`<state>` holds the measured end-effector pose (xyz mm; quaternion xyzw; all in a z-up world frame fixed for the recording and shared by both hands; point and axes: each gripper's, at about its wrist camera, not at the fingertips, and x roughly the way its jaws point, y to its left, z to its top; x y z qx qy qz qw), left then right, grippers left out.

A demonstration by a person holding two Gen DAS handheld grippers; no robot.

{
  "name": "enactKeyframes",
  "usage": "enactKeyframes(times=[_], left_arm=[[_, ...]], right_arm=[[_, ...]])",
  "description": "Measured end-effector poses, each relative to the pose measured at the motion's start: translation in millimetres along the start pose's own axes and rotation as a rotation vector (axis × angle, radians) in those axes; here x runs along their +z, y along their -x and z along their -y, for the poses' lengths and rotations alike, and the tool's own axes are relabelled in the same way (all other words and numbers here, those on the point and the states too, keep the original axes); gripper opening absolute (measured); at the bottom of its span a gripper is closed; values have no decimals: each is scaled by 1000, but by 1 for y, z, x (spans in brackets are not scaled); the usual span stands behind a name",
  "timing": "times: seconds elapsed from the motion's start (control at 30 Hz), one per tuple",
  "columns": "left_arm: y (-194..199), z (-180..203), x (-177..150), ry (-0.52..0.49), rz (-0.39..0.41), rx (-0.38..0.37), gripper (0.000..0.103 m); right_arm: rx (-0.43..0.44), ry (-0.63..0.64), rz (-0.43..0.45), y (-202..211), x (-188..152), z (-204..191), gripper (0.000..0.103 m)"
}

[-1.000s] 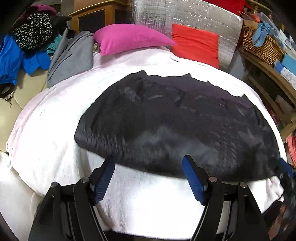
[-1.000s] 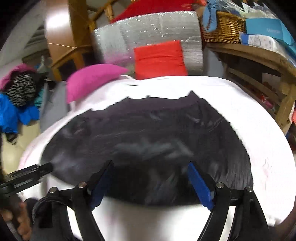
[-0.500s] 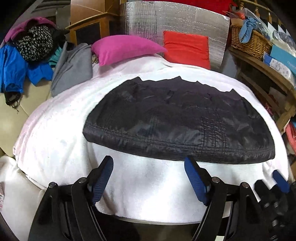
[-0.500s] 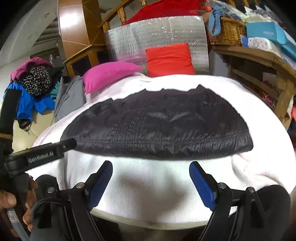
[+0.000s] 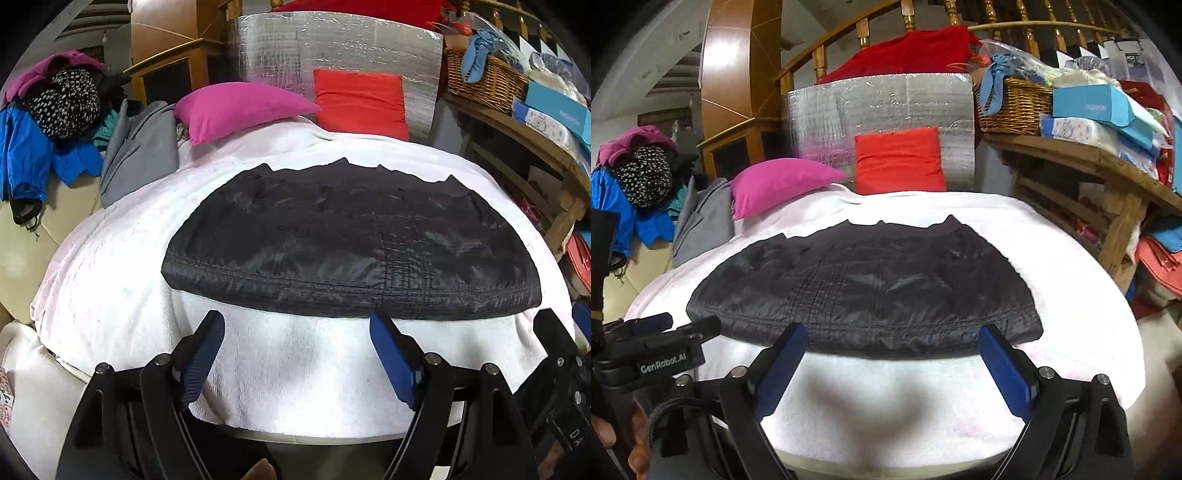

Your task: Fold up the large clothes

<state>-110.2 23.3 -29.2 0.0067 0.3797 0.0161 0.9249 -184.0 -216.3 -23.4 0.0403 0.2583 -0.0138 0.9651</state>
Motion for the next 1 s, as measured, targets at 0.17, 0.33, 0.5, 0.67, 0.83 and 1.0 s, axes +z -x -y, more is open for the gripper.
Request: enactKeyframes(times=[0.17,0.33,0.5,0.67,0.83,1.0], left_arm=[[4,8,-2,-25,8,-4,84],[9,10,-1,-25,15,-20,84],[9,10,-1,-15,14,-36,84],[10,8,-1,-7,19,-67,88],[11,9,-1,-8,23,-66,88],[13,8,0,-14,29,-65,88]], right_arm=[[-9,1,9,1,2,3,96],[-29,16,11,1,2,3,96],[-34,16,1,-2,0,4,97],[-32,22,-9,-4,-1,3,97],[-34,25,-10,-4,-1,2,97],[-36,25,-13,-5,-2,2,97]])
